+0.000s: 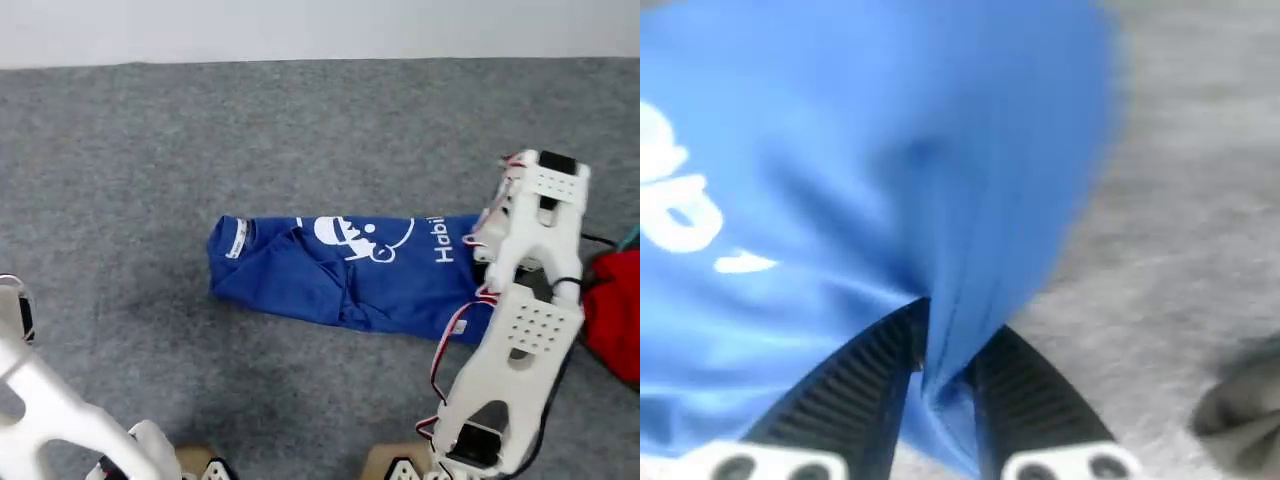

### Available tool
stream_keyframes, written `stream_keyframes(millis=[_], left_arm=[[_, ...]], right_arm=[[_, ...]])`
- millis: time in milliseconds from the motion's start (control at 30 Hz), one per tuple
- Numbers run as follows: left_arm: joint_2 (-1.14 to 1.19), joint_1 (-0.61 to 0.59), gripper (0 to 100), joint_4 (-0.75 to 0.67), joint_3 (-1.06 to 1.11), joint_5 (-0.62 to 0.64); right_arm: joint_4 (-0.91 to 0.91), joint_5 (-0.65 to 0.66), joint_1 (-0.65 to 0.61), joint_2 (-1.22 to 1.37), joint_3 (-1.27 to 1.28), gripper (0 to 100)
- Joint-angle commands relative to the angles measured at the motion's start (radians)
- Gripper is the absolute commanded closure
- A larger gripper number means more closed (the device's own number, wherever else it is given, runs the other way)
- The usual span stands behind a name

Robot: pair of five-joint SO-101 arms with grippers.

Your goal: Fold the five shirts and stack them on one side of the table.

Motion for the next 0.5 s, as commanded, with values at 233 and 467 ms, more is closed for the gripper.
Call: stream_keyframes(millis=[233,467], left_arm=[[-0.031,-0.006,100,0.008,-0.012,-0.011],[-0.031,-0.005,100,0.008,-0.012,-0.011]], right_arm=[[0.067,-0.005,-0.071,-0.24,-0.003,98.9],[0.067,0.003,-0.239,-0.355,-0.002,98.9]])
